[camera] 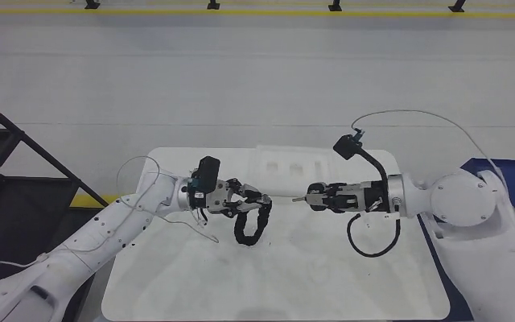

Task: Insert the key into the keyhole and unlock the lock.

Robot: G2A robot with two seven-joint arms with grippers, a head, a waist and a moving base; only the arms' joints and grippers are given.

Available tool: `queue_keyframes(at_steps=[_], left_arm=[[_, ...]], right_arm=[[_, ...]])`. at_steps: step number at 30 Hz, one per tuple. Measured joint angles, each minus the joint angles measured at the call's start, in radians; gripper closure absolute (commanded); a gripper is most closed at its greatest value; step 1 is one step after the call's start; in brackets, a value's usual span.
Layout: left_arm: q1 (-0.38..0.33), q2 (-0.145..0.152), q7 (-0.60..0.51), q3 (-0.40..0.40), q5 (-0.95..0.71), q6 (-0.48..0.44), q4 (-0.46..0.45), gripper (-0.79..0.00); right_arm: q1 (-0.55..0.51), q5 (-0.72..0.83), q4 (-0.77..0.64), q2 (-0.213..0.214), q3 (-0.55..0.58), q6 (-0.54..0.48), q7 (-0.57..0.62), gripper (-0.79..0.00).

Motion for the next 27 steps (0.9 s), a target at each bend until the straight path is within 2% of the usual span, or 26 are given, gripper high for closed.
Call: queue_keyframes(at_steps=[5,13,19,27], left_arm=[[-0.039,-0.046,0.110,0.034,0.134,0.042,0.042,0.000],[-0.094,-0.102,0.183,0.119,0.191,0.115,0.098,0.000],[-0.128,-0.125,0.227,0.184,0.187,0.159,0.133,0.000],[-0.161,-0.138,0.279,0.240,0.179,0.211,0.181,0.000]], right_arm=[[0.004,-0.098,-0.117,0.008,-0.012,0.074,0.009,0.000],[0.000,-0.164,-0.191,0.019,-0.023,0.086,0.024,0.000],[0.004,-0.215,-0.205,0.022,-0.060,0.101,0.014,0.000],[0.015,-0.240,-0.196,0.023,-0.095,0.150,-0.010,0.000]])
